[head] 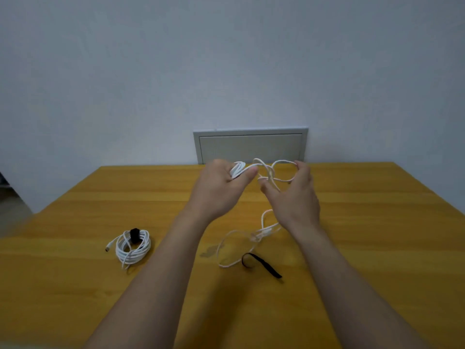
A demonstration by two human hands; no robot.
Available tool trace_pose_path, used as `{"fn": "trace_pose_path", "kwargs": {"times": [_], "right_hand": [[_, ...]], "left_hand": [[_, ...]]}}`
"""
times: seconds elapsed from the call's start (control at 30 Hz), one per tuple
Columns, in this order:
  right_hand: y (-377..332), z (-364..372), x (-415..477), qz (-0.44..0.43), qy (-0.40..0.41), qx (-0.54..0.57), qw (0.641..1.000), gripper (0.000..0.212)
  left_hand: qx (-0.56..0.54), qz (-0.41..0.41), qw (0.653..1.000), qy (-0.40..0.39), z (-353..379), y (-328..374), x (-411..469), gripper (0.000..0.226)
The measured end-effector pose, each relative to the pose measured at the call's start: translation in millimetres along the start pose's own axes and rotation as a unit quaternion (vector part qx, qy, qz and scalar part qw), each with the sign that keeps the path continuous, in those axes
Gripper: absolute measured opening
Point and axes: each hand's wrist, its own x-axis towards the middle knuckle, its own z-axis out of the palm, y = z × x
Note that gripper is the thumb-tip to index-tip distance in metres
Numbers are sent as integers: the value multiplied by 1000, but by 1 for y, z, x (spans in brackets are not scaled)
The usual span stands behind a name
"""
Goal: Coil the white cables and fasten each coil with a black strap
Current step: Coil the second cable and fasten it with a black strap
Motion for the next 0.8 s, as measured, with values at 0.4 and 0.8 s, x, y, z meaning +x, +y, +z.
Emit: {"fn": "trace_pose_path", "kwargs": {"times": [0.4,0.8], "right_hand": [[-70,-63,-4,-59,-44,152,986,59],[-73,-84,-1,-55,43,285,956,37]], "left_hand": [[-81,-90,985,122,-49,46,-1,58],[-92,-147,979,106,-68,43,-14,56]]}}
